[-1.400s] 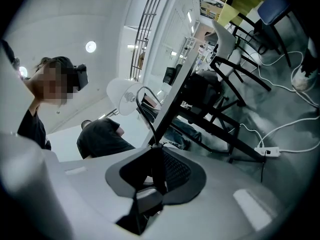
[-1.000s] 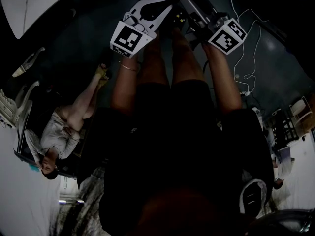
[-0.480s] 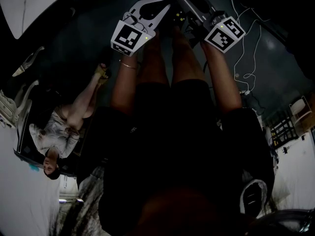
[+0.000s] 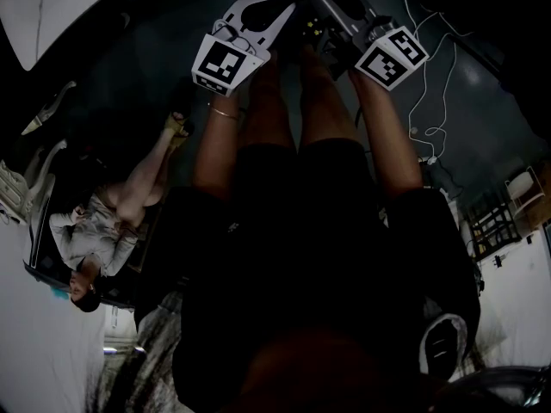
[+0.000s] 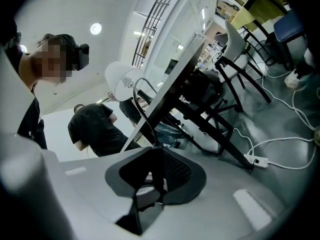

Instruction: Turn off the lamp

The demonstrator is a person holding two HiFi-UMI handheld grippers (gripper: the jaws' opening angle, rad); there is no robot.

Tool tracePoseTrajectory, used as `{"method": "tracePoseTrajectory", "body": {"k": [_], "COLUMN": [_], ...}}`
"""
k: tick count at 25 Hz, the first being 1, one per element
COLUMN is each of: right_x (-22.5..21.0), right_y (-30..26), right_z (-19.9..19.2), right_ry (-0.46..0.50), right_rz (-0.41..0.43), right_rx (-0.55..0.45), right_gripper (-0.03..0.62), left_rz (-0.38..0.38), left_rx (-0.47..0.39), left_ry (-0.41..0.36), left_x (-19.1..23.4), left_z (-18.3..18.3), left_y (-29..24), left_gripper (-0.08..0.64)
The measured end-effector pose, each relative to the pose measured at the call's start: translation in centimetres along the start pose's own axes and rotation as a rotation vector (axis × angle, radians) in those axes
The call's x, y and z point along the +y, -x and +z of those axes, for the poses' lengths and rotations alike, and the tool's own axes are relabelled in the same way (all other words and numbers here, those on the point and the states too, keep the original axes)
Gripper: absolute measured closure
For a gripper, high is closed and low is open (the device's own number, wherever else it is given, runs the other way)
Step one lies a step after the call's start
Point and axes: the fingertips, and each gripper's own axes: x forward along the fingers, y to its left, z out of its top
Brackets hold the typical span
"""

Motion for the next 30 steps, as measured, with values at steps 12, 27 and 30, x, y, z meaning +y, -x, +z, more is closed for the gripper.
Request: {"method": "tracePoseTrajectory", "body": {"k": [12,27,30], "right_x": [-0.6,-2.7,-2.8], "right_y": [0.0,-0.1,-0.1], "right_z": [0.1,0.5,0.0], "right_ry": [0.024,0.047,0.044], "right_rz": [-0.04,-0.099,-0.103], "right_rx": [-0.031,-0.065,-0.066], "right_gripper": [0.532,0.534,0.534], "left_rz": [0.027,0.073,0.071], "left_rx": [0.004,-0.033,-0.033], "left_ry": [0.008,0.032,0.031], "left_x": [0.4,1.9,1.8], "left_z": [-0.2,0.4,0.5], "left_y": [-0.3,1.2,1.1], "left_gripper": [0.537,0.549,0.552]}}
